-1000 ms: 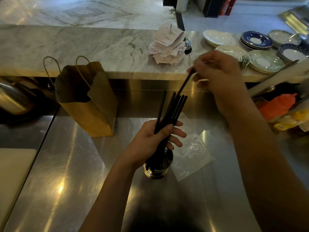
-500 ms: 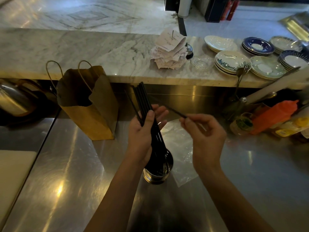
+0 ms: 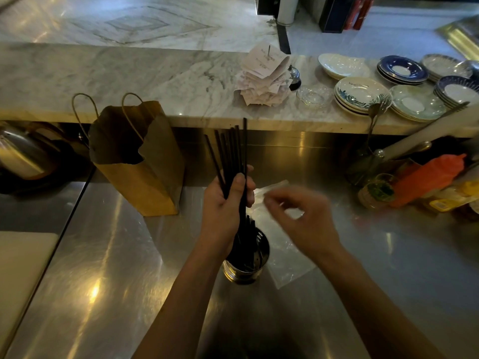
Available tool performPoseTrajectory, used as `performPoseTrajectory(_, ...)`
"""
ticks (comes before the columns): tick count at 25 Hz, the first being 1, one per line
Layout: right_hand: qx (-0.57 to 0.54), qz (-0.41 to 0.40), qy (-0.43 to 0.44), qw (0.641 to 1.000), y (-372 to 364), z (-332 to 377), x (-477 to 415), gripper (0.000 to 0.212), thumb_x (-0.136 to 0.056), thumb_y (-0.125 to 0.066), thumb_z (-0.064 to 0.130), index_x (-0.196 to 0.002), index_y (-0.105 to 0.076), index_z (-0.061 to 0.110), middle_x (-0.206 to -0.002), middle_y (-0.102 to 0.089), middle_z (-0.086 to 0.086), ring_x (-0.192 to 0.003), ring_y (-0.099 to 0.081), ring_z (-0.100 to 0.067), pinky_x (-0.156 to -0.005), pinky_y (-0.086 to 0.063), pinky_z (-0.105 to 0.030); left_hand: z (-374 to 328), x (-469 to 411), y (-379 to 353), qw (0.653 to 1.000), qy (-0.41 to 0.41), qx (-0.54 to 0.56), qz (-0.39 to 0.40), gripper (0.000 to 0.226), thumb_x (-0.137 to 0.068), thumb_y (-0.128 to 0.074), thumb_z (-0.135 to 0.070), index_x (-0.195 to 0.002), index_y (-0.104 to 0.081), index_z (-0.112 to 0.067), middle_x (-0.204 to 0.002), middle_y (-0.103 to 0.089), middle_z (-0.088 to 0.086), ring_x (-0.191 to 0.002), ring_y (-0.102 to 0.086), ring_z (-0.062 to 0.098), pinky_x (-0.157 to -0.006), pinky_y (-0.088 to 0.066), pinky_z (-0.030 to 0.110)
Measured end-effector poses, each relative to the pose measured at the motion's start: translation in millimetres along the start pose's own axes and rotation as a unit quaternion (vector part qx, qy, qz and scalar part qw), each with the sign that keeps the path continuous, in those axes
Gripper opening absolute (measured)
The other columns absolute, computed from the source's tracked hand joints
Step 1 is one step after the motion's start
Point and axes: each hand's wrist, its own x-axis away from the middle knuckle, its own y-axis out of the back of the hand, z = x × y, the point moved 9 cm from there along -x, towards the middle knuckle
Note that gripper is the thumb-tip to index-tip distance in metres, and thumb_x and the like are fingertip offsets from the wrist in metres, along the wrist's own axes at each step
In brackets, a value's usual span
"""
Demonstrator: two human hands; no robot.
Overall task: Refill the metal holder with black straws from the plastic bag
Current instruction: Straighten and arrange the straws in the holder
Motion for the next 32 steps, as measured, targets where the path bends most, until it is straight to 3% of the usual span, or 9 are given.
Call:
performPoseTrajectory(3, -0.030, -0.082, 0.014, 0.996, 37.1, 28.0, -35.6, 0.029, -0.089, -0.068, 0.014, -0.115, -0.062, 0.024, -0.093, -0.067, 0.011, -0.085, -0.067, -0.007, -0.076, -0.056, -0.020, 0.1, 4.6, -11.6, 0.998, -0.013, -0.033, 0.053, 0.021, -0.103, -0.042, -0.010, -0.105, -0.063, -0.014, -0.070, -0.060, -0.008, -0.062, -0.052, 0.008, -0.062, -0.045, 0.021)
performPoseTrajectory(6, 0.047, -0.029, 0.101, 0.993, 41.9, 64.5, -66.3, 0.029, -0.090, -0.066, 0.021, -0.119, -0.064, 0.020, -0.106, -0.067, 0.001, -0.092, -0.065, -0.007, -0.079, -0.052, -0.016, 2.9, 8.0, -21.6, 0.994, -0.013, -0.041, 0.099, 0.023, -0.102, -0.043, -0.008, -0.105, -0.063, -0.017, -0.076, -0.063, -0.006, -0.061, -0.052, 0.010, -0.061, -0.043, 0.022)
performPoseTrajectory(9, 0.141, 0.017, 0.143, 0.979, 35.0, 74.8, -75.9, 0.018, -0.089, -0.067, 0.026, -0.103, -0.074, 0.017, -0.098, -0.070, 0.002, -0.086, -0.065, -0.007, -0.076, -0.055, -0.026, 0.9, 9.3, -24.2, 0.992, -0.023, -0.059, 0.113, 0.022, -0.102, -0.042, -0.008, -0.107, -0.063, -0.015, -0.079, -0.065, -0.005, -0.061, -0.052, 0.011, -0.061, -0.044, 0.024)
performPoseTrajectory(14, 0.132, 0.018, 0.117, 0.984, 36.0, 67.7, -75.8, 0.017, -0.084, -0.072, 0.028, -0.096, -0.075, 0.017, -0.089, -0.072, 0.003, -0.082, -0.066, -0.009, -0.075, -0.056, -0.034, 2.0, 10.2, -21.0, 0.992, -0.018, -0.063, 0.106, 0.023, -0.102, -0.043, -0.008, -0.108, -0.063, -0.016, -0.080, -0.065, -0.005, -0.061, -0.053, 0.011, -0.060, -0.044, 0.024)
performPoseTrajectory(23, 0.062, -0.001, 0.062, 0.996, 45.8, 58.5, -71.9, 0.016, -0.078, -0.079, 0.019, -0.093, -0.076, 0.013, -0.087, -0.074, 0.002, -0.084, -0.068, -0.007, -0.078, -0.056, -0.023, 2.7, 10.3, -23.6, 0.991, -0.010, -0.079, 0.111, 0.022, -0.102, -0.043, -0.005, -0.109, -0.063, -0.012, -0.081, -0.066, -0.005, -0.061, -0.055, 0.010, -0.061, -0.044, 0.022)
performPoseTrajectory(32, 0.075, 0.020, 0.075, 0.994, 40.1, 56.5, -70.4, 0.019, -0.083, -0.074, 0.018, -0.102, -0.074, 0.018, -0.095, -0.073, 0.003, -0.090, -0.067, -0.008, -0.081, -0.056, -0.031, -0.6, 11.8, -25.5, 0.987, -0.022, -0.103, 0.122, 0.022, -0.102, -0.043, -0.003, -0.111, -0.062, -0.007, -0.081, -0.066, -0.006, -0.059, -0.056, 0.007, -0.059, -0.045, 0.021)
